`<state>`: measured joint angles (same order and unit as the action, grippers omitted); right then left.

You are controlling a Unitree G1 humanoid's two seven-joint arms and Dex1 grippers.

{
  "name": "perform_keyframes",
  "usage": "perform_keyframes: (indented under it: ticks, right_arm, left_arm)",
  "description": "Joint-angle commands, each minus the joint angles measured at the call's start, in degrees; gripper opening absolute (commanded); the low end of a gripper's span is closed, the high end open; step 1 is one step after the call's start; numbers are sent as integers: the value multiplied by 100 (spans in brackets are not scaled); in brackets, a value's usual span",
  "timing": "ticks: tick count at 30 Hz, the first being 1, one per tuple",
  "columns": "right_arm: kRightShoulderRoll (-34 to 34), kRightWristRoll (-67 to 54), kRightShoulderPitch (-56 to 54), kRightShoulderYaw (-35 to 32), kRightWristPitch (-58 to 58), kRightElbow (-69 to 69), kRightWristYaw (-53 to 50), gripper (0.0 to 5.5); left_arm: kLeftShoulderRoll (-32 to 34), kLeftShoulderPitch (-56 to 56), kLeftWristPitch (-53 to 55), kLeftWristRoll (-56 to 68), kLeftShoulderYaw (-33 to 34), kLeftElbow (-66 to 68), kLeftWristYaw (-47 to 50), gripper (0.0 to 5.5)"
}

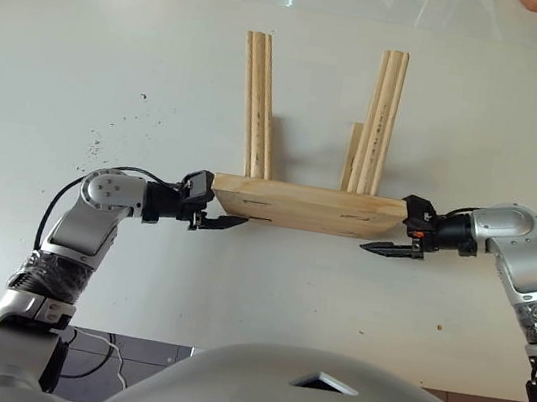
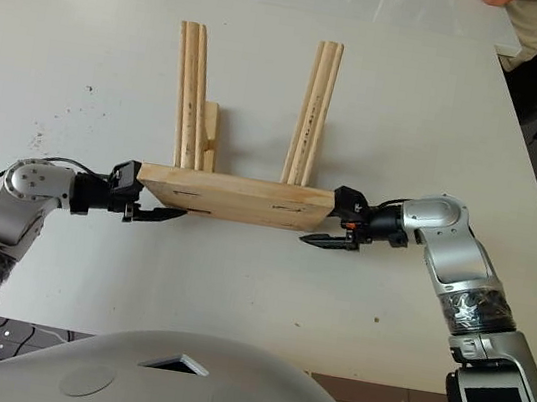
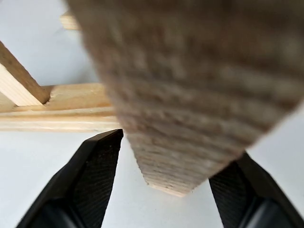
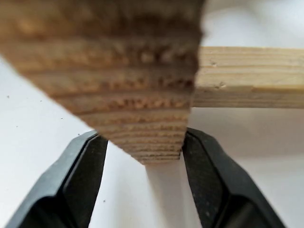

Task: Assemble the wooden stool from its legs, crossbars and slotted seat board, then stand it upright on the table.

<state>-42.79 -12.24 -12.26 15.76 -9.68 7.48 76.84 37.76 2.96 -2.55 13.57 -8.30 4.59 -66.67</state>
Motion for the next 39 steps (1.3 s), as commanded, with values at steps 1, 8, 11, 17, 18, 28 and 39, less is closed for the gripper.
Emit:
perform_keyframes:
  ticks: [1, 8, 11, 17, 18, 28, 39]
  right_arm:
    - [157, -50, -88, -71, 22, 99, -37, 210]
    - [260, -221, -26, -237, -138, 48, -32, 150]
    - [128, -366, 188, -307, -337, -216, 78, 149]
    - [-1067, -2160, 1370, -1122, -2207, -2664, 707, 149]
    - [-1228, -2796, 1470, -1453, -2743, -3064, 651, 149]
    - [-1955, -10029, -277, -1925, -3906, -3041, -2551, 149]
    - [2944, -10076, -2102, -2792, -1700, -3213, -7482, 146]
  left_arm:
    - [-106, 96, -32, 41, 59, 24, 97, 232]
    - [-65, -124, -36, 80, 60, -51, 28, 178]
    - [35, -416, 318, 332, 94, -425, -50, 174]
    - [739, -2162, 2228, 2379, 959, -3073, -6, 163]
    - [796, -2356, 2588, 2966, 1230, -3508, 182, 161]
    - [747, -1378, 2178, 9514, 1971, -4536, 4029, 156]
    - [-1401, 701, 607, 9936, 1517, -4436, 8083, 147]
